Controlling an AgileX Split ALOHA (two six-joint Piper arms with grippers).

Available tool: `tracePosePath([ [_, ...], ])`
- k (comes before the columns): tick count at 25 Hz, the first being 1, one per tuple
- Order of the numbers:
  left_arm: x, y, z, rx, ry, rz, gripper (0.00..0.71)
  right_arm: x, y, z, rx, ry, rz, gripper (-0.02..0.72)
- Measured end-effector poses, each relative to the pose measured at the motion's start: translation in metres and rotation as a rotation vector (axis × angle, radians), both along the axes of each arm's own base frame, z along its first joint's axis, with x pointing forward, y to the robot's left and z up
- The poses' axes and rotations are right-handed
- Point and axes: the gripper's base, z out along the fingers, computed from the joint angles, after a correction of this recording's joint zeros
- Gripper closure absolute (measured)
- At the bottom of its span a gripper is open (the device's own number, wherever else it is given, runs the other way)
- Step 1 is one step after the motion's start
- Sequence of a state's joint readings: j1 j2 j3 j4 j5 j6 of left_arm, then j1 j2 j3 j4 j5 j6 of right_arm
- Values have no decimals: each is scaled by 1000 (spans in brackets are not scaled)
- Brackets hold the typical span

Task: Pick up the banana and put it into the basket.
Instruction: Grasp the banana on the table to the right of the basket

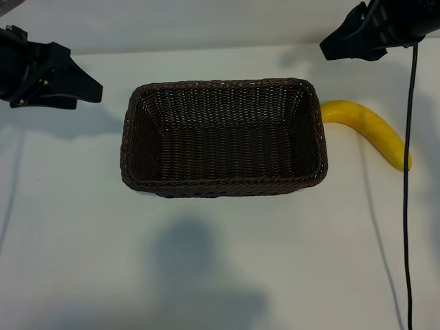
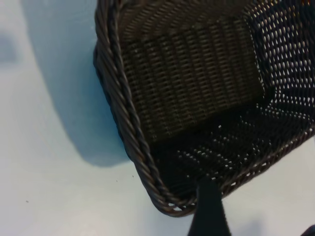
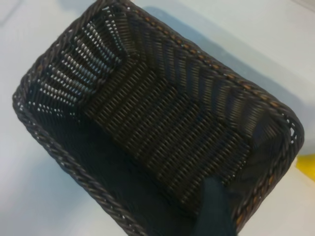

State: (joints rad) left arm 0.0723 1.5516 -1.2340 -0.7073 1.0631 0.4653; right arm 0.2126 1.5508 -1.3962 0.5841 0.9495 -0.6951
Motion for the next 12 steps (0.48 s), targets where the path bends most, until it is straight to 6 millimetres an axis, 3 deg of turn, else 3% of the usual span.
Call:
tracePosePath([
  [5, 0, 0, 0, 1, -3, 3, 163, 1, -9, -6, -110, 18, -38, 200],
  [12, 2, 1, 0, 4, -16, 13, 163, 7, -37, -14, -386, 15, -207, 200],
])
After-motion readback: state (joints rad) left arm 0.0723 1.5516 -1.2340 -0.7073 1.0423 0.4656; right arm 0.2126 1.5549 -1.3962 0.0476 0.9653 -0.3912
